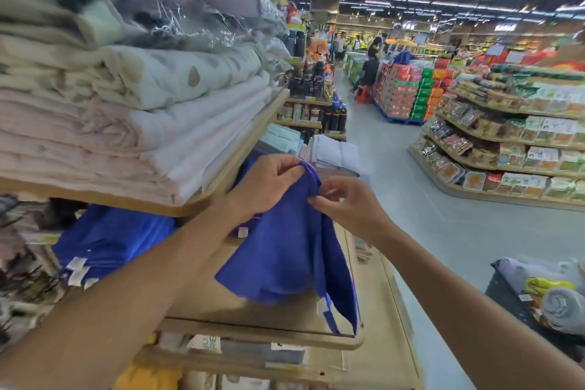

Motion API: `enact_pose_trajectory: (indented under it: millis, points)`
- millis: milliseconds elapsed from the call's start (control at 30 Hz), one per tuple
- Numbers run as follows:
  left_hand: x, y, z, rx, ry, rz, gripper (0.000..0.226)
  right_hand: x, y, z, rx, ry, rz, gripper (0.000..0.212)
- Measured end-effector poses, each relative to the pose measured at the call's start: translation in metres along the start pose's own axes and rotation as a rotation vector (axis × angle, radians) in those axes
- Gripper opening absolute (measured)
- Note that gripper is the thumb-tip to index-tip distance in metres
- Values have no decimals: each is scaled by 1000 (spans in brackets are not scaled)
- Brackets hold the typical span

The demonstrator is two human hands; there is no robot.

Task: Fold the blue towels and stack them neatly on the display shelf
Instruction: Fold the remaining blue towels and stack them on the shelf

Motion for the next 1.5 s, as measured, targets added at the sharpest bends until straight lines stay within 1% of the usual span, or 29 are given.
enact_pose_trajectory:
  millis: [67, 200, 267, 367, 433, 633, 700, 767, 833, 933, 1033, 1067, 1200, 1267, 1300, 1367, 1433, 1500]
  points:
    - [7, 8, 28, 49, -26, 78, 18, 3, 12, -10, -25, 9, -15, 6]
    - [13, 25, 77, 195, -56, 201, 21, -1, 37, -29, -56, 22, 12, 12]
    - [13, 35, 98, 253, -68, 267, 20, -6, 48, -33, -83, 14, -46, 12]
    - [6, 49, 126, 233, -119, 369, 17, -20, 56, -28, -188, -1, -158, 18]
    - [1, 59, 139, 239, -140, 436, 15, -30, 60, -17, -174, -27, -189, 19]
    - [-32, 83, 151, 351, -196, 577, 12, -58, 94, -4, -123, -12, -144, 30]
    - [-45, 87, 149, 407, -204, 611, 14, -64, 108, 0, -155, 10, -114, 38]
    - [-55, 86, 141, 435, -188, 616, 11, -67, 121, 1, -191, 33, -89, 45]
    - [-64, 84, 130, 448, -171, 622, 15, -70, 132, -1, -176, 80, -90, 44]
    - [-81, 81, 109, 363, -138, 640, 14, -74, 144, 2, -88, 126, -109, 47]
    - [-95, 73, 85, 304, -78, 592, 17, -77, 147, 11, -137, 131, -42, 50]
    - [-100, 69, 78, 305, -63, 583, 19, -78, 147, 15, -134, 130, -2, 47]
    - [-122, 57, 54, 252, -9, 580, 21, -90, 144, 27, 32, 107, 194, 30]
    - [-135, 52, 48, 230, -13, 571, 21, -94, 143, 26, 41, 105, 221, 13]
    - [-143, 50, 47, 180, -37, 570, 19, -98, 143, 24, 52, 115, 229, 10]
    - [-161, 50, 43, 32, -90, 586, 15, -109, 143, 22, 121, 169, 282, 21]
    - [-178, 49, 32, -37, -88, 596, 17, -119, 136, 28, 215, 186, 301, 32]
    - [-188, 42, 11, -2, 10, 552, 12, -121, 113, 41, 149, 98, 201, 38]
Point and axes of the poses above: each hand's wrist, its own x-axis towards the middle knuckle, its own y-axis out of the back of the hand, z = x × y, the point moved 5 cm from there along x, towards the middle knuckle, and after that the axes turned 8 degrees about -z, right-handed, at the moved point
